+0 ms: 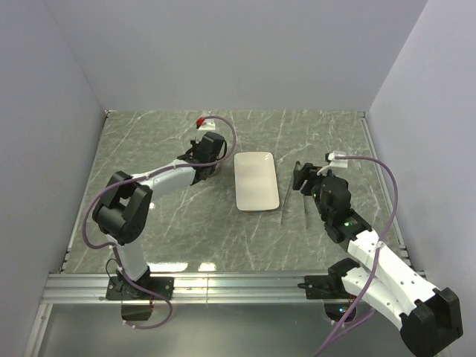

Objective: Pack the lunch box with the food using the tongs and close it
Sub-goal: Put the lid back on the lunch box

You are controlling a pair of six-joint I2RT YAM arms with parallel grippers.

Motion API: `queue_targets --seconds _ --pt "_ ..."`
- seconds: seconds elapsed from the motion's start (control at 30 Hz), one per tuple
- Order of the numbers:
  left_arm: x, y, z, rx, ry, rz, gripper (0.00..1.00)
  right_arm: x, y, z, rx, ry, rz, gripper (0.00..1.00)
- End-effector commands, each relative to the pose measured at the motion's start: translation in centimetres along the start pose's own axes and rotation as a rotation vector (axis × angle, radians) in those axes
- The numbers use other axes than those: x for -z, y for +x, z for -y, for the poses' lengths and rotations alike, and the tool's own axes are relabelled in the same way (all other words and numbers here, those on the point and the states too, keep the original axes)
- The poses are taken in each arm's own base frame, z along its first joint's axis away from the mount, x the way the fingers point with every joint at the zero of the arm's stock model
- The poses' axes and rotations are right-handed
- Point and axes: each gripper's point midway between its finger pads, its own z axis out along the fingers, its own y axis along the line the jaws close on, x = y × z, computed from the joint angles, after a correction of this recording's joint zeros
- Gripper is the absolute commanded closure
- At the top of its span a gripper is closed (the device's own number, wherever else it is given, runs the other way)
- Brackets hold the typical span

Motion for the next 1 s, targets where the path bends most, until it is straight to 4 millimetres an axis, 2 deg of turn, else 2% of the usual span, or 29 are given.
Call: queue_targets --seconds 0.0,0.1,0.47,0.67,0.97 --pt "1.6 -2.9 -0.6 0.037 0.009 0.056 1.00 0.0 -0.9 -0.1 -0.014 -0.003 0.037 0.32" --pt "1.1 -3.1 -0.3 0.019 0.003 0.043 1.00 0.0 -0.9 0.0 -0.015 0.000 0.037 0.32" --pt "-2.0 -1.1 0.9 -0.030 0.027 -0.044 1.00 0.0 -0.8 0.0 -0.011 0.001 0.035 0.32" --pt "-2.3 0.2 0.9 -0.044 0.036 -0.081 1.00 0.0 -0.8 0.1 -0.012 0.004 0.037 0.32" --pt "-1.5 -0.7 1.5 -0.031 0.081 -0.063 1.00 0.1 -0.8 0.1 -0.015 0.006 0.039 0.32"
